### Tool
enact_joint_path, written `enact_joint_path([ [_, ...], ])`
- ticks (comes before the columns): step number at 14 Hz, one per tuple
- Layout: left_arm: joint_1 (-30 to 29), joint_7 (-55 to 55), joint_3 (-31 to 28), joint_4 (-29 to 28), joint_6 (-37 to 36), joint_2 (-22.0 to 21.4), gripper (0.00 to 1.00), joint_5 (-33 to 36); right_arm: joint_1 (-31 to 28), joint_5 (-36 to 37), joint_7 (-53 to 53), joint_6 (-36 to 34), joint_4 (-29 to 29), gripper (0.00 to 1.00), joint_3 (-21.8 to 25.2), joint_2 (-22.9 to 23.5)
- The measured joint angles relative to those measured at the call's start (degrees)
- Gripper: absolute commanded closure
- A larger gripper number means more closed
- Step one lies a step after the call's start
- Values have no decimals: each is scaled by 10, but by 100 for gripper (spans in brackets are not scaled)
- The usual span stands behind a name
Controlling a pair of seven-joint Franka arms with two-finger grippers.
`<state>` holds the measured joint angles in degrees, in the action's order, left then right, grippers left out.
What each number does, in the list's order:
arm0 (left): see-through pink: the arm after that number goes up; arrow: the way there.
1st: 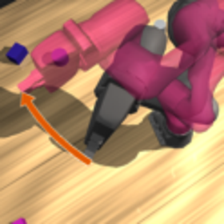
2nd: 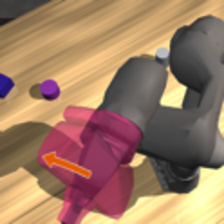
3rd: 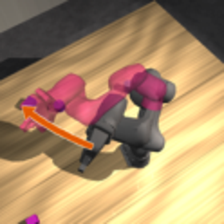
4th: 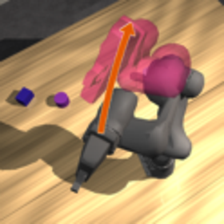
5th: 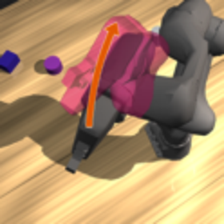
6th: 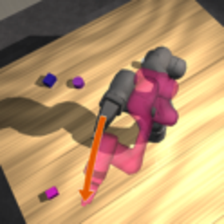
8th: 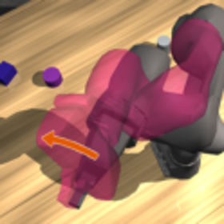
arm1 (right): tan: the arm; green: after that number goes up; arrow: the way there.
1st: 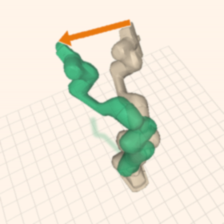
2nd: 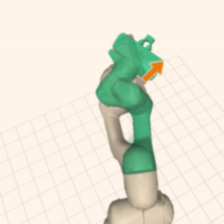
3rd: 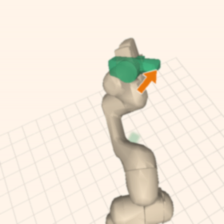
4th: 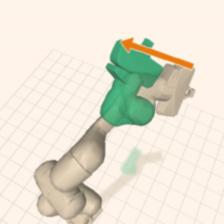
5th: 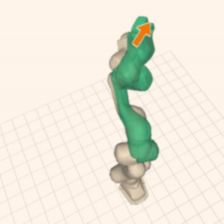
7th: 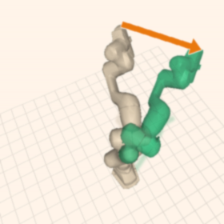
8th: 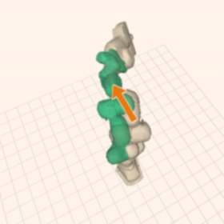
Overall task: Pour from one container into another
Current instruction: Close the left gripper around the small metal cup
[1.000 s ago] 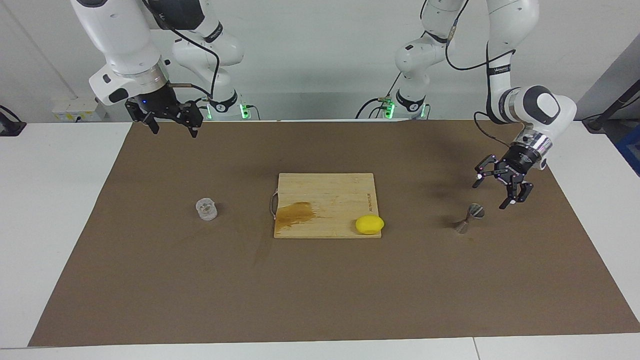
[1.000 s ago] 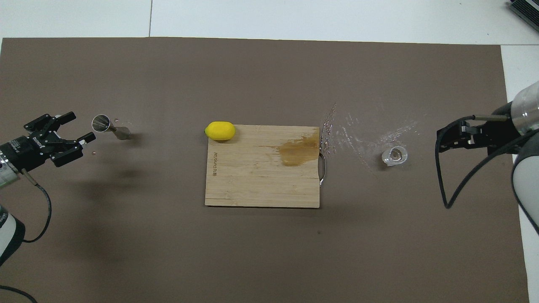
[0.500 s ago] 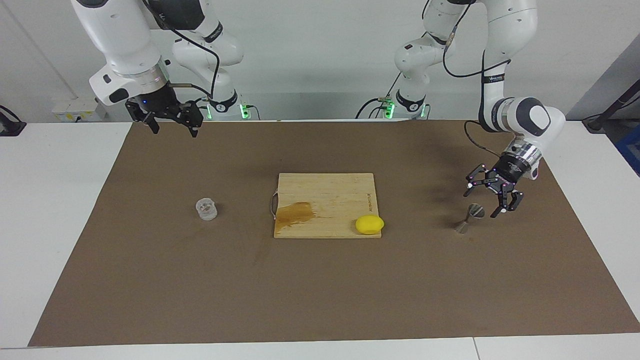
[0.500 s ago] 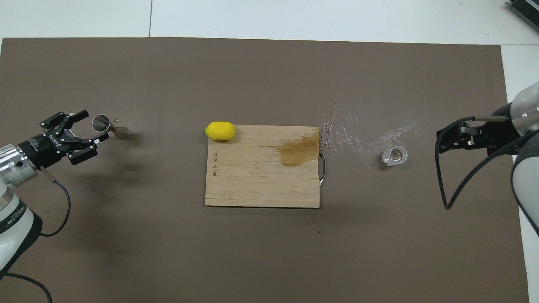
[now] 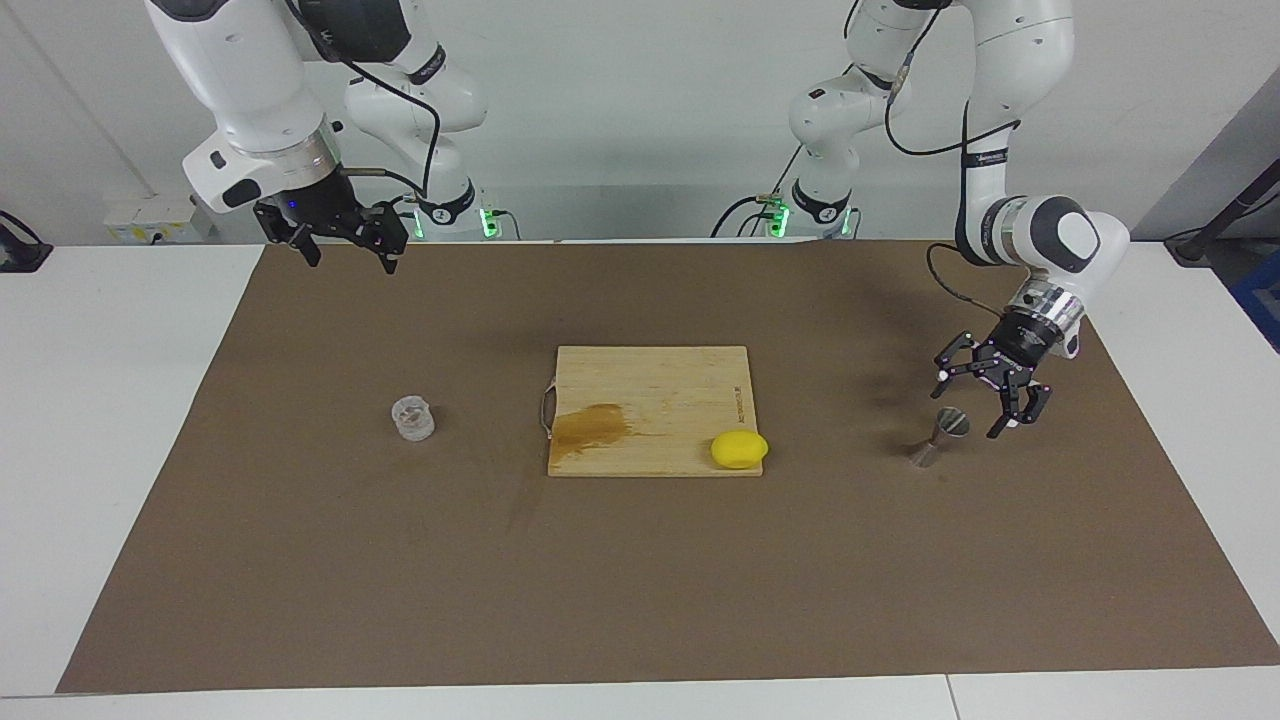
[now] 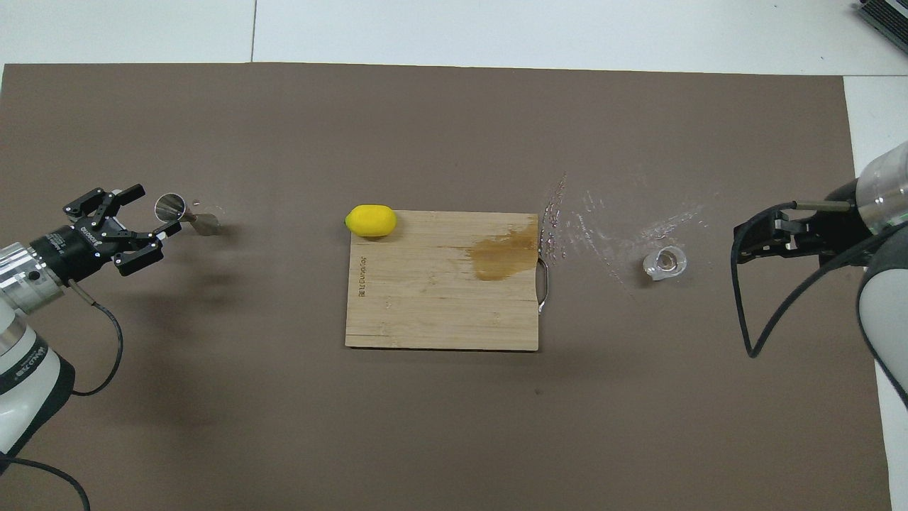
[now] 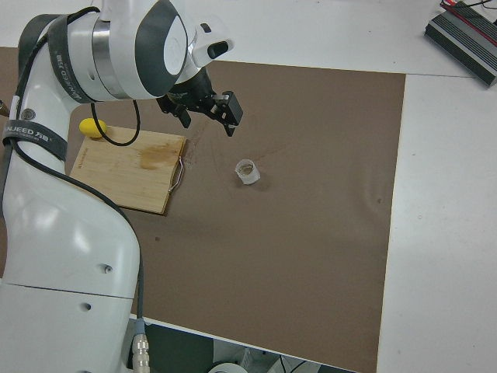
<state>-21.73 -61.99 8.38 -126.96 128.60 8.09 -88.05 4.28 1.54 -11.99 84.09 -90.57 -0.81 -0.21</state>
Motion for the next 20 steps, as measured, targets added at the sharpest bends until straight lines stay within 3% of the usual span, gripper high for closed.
enact_joint_path([
  [14, 13, 13, 0, 0, 21, 9, 17, -7, 1, 0, 0, -1, -18, 0, 0, -7],
  [18, 13, 14, 0, 0, 21, 10, 37, -7, 1, 0, -1, 18, -28, 0, 1, -15],
  [19, 13, 14, 0, 0, 22, 10, 53, -7, 0, 0, -5, 28, -29, 0, 1, -15],
  [20, 13, 14, 0, 0, 22, 11, 84, -7, -2, 0, -8, 33, -29, 0, 2, -15],
])
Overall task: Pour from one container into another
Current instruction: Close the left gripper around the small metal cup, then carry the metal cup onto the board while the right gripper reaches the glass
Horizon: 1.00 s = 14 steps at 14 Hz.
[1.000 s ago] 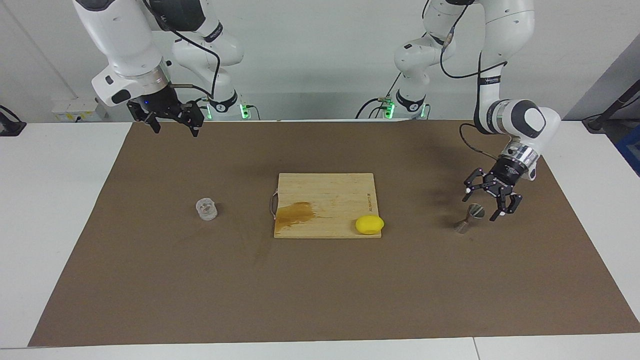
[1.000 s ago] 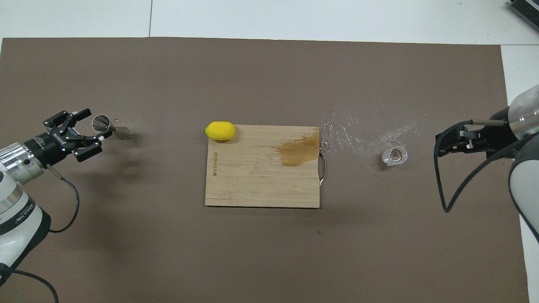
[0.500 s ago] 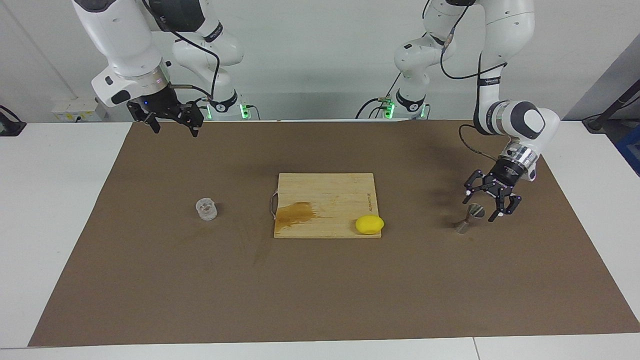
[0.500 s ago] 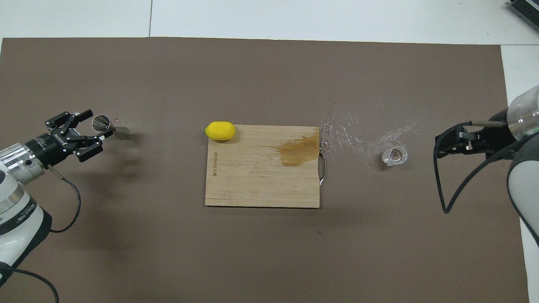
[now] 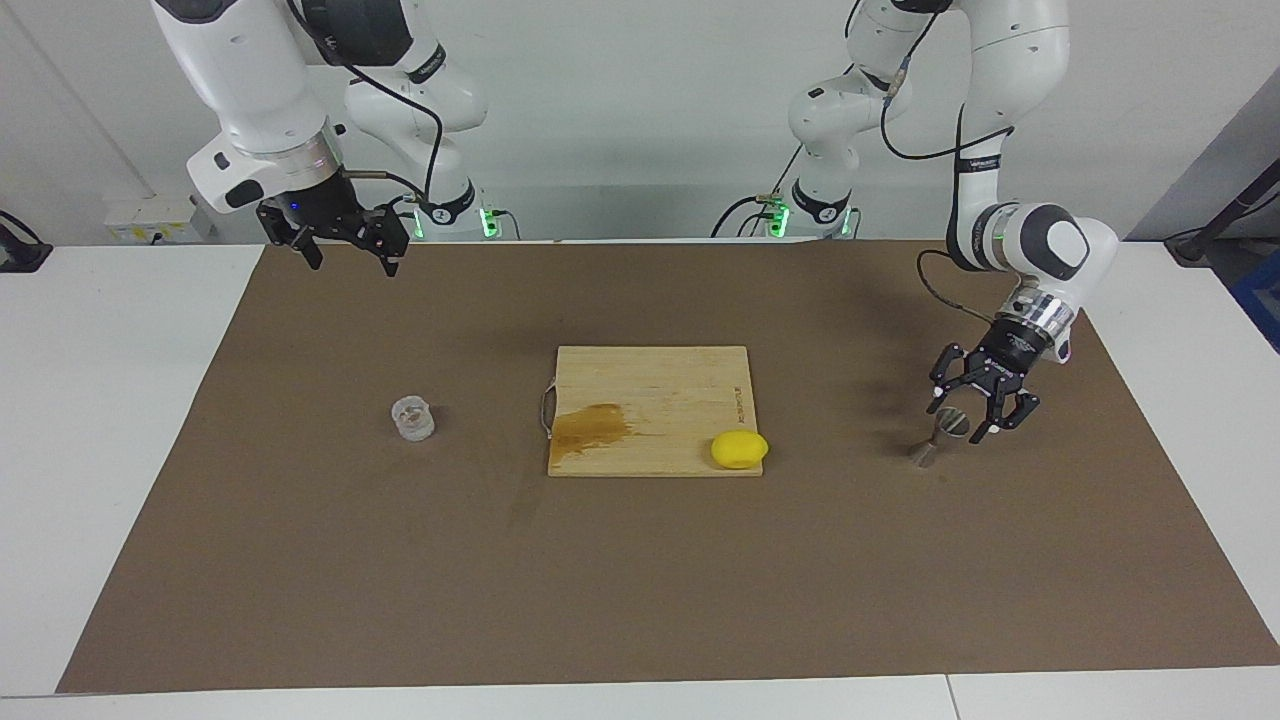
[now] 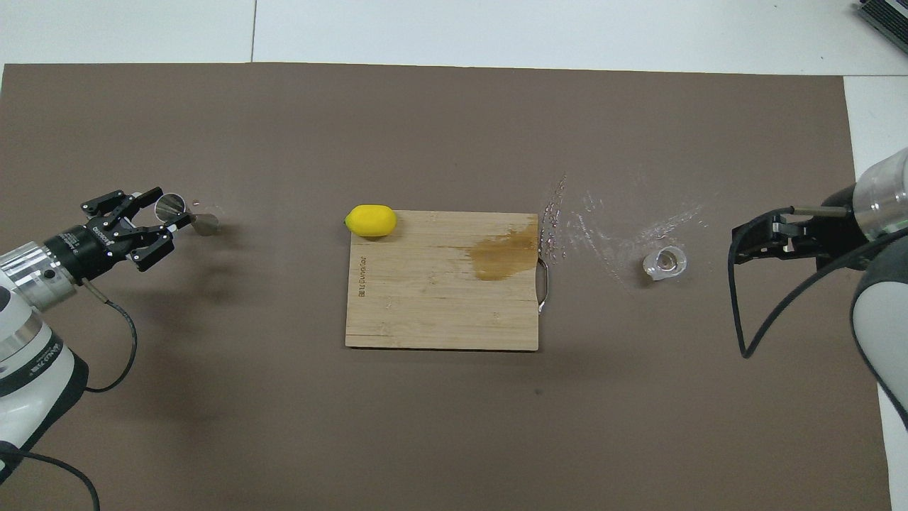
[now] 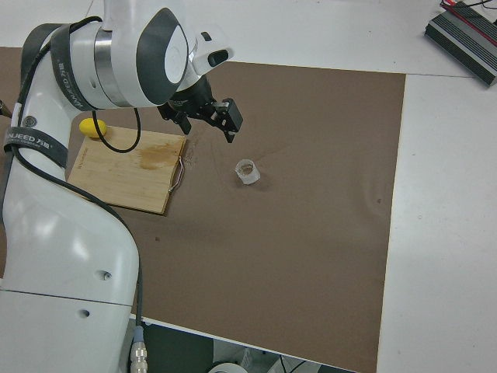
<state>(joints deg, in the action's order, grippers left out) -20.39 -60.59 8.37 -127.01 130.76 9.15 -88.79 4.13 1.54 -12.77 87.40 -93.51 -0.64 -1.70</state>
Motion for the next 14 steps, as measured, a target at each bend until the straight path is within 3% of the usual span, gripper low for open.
enact_joint_path([
  [1, 0, 0, 0, 0, 0, 0, 100, 0, 0, 0, 0, 4, -1, 0, 1, 0],
  [6, 0, 2, 0, 2, -1, 0, 100, 0, 0, 0, -4, 6, -2, 0, 4, 0],
  [9, 6, -23, 4, 34, -25, 0, 100, 0, 0, 0, -17, 6, -2, 0, 4, 0],
  [14, 99, -92, 8, 61, -39, -51, 100, 0, 0, 0, -24, 7, -2, 0, 4, 0],
])
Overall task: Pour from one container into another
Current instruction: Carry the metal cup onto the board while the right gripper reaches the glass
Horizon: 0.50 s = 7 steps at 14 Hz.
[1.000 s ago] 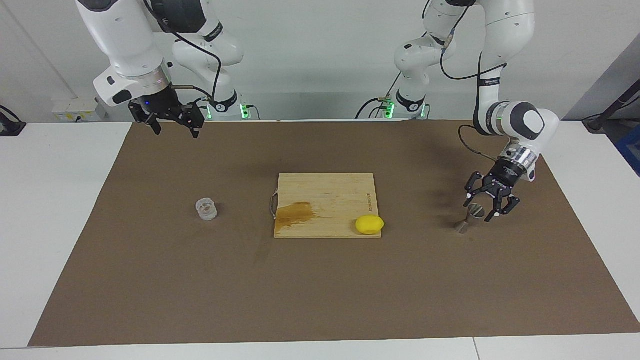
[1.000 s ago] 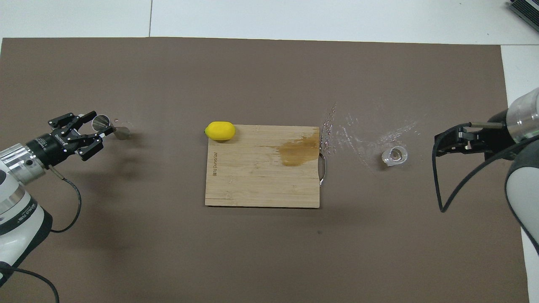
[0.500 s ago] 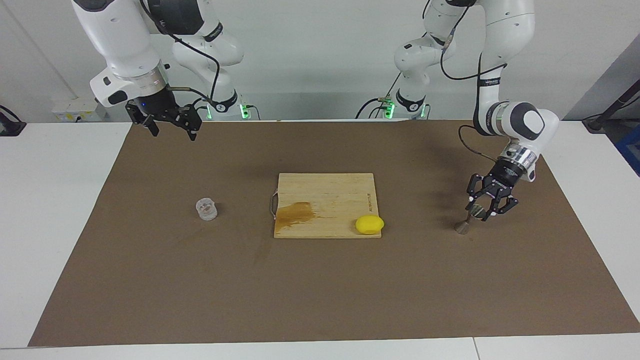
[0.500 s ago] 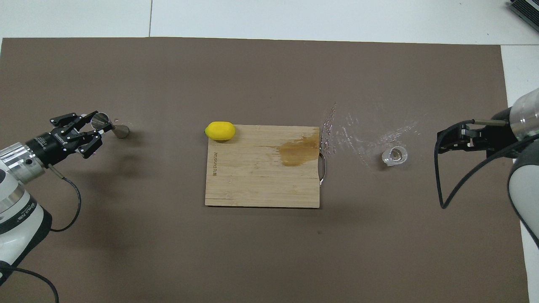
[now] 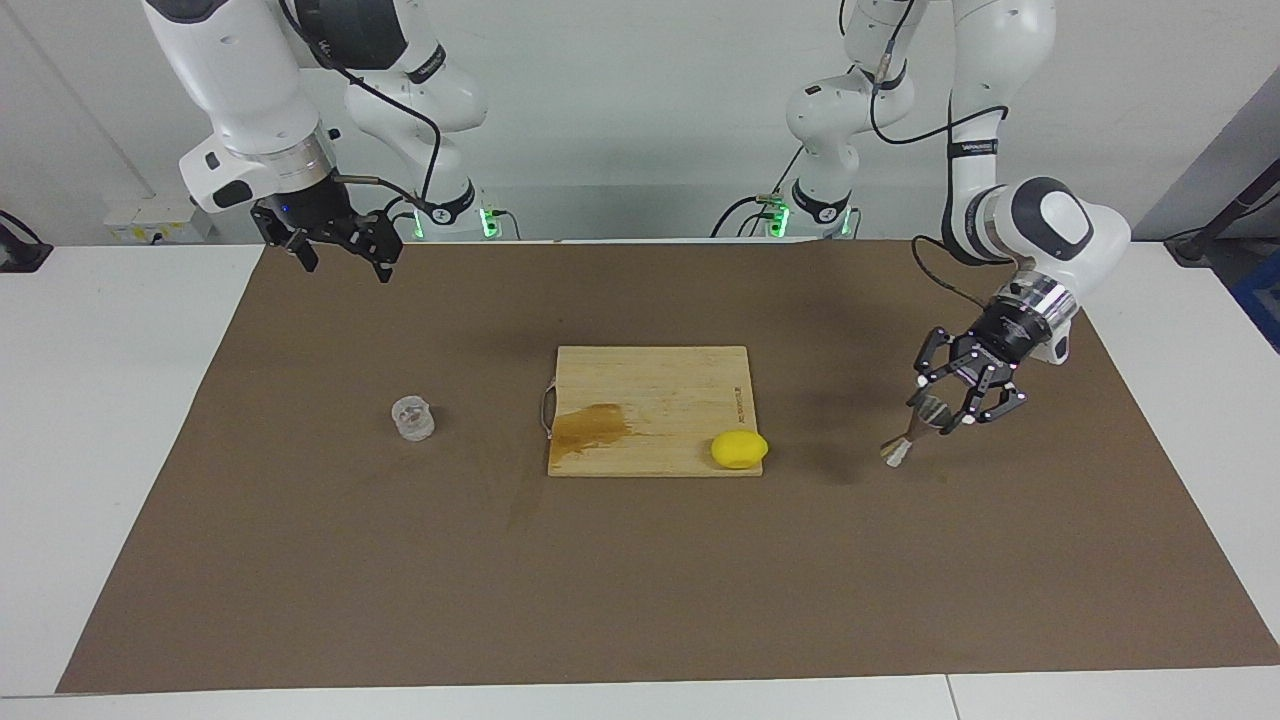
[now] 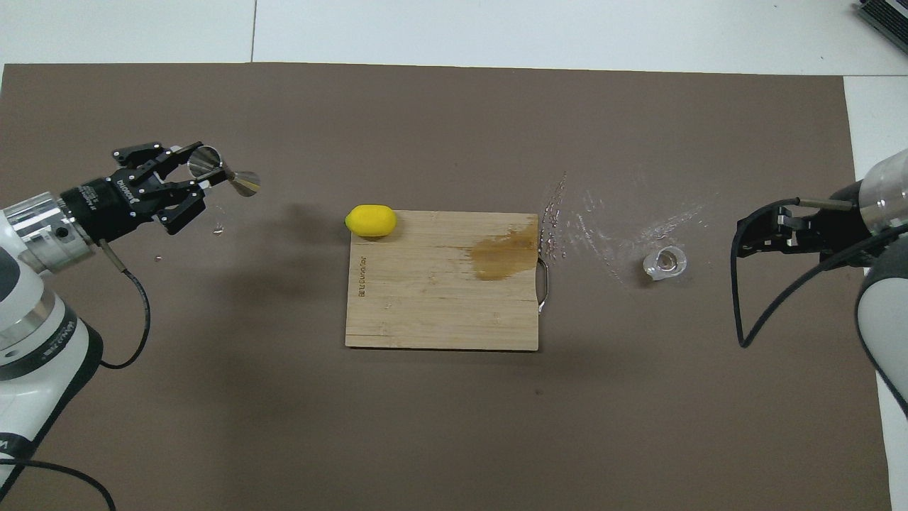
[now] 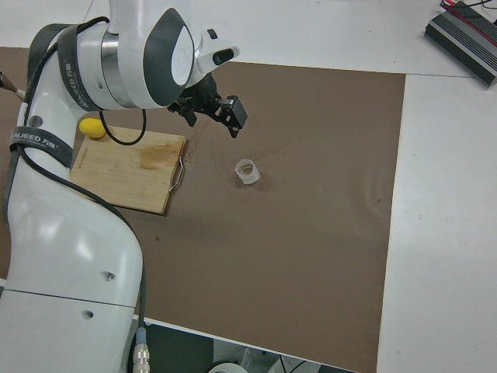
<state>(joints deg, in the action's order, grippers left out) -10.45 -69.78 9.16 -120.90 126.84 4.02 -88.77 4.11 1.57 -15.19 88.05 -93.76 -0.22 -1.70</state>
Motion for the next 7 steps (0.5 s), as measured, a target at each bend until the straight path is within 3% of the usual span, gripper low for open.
enact_joint_path([
  [5, 153, -6, 3, -2, 36, -13, 100, -7, 0, 0, -19, 14, -1, 0, 0, 0],
  [7, 220, -7, 3, -6, 99, -11, 100, -63, 0, 0, -66, 16, -1, 0, 0, 0],
])
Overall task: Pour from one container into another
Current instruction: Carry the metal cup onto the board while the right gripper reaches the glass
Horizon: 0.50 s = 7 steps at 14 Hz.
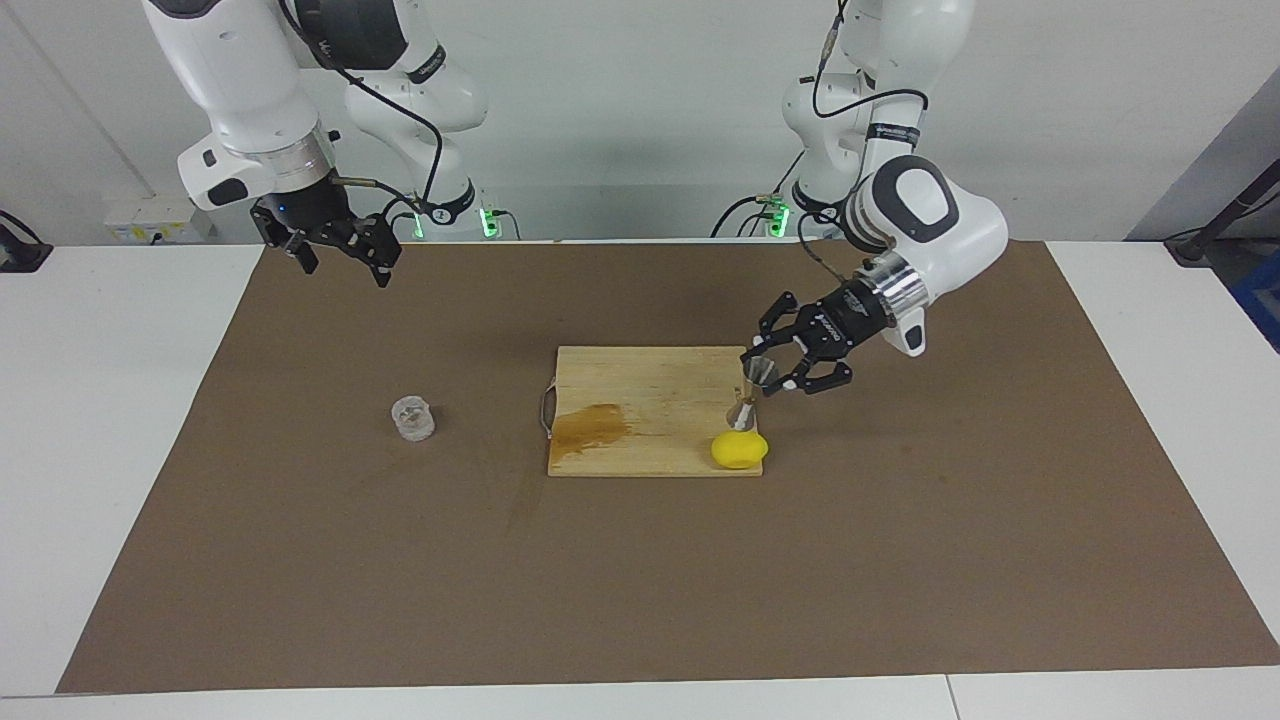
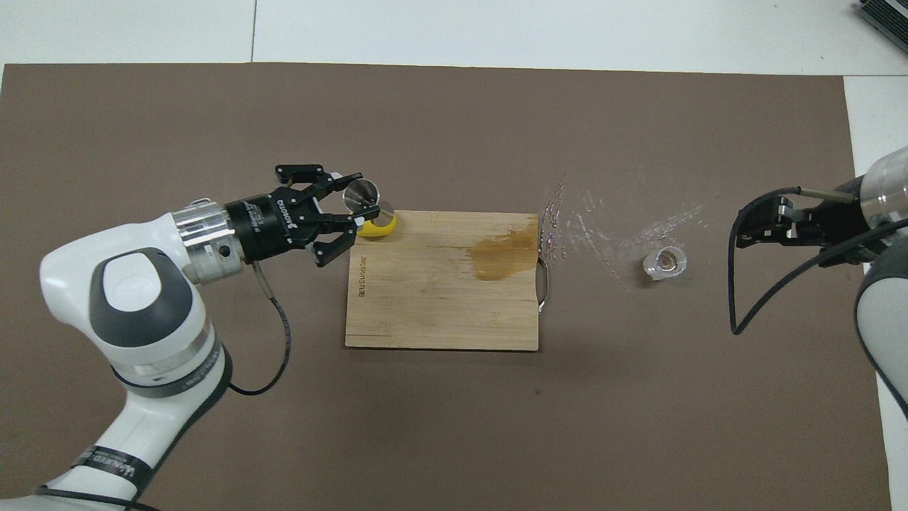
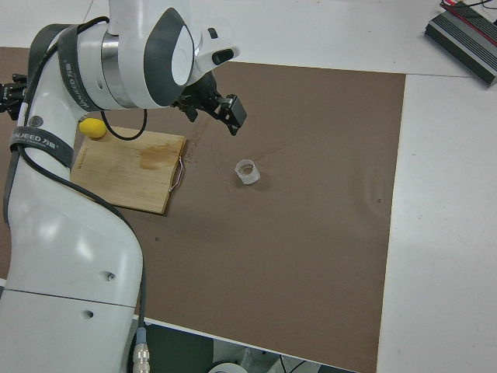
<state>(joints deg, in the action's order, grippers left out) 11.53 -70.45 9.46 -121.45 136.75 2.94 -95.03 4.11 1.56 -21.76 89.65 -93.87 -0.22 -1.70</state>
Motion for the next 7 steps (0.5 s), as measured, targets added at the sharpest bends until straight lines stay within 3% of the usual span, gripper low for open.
enact_joint_path([
  [3, 92, 7, 1, -3, 78, 5, 100, -60, 0, -1, -107, 6, -7, 0, 0, 0],
  [7, 129, 44, -1, -2, 84, 31, 100, -63, -22, -71, -254, 20, -45, 0, 1, 1],
])
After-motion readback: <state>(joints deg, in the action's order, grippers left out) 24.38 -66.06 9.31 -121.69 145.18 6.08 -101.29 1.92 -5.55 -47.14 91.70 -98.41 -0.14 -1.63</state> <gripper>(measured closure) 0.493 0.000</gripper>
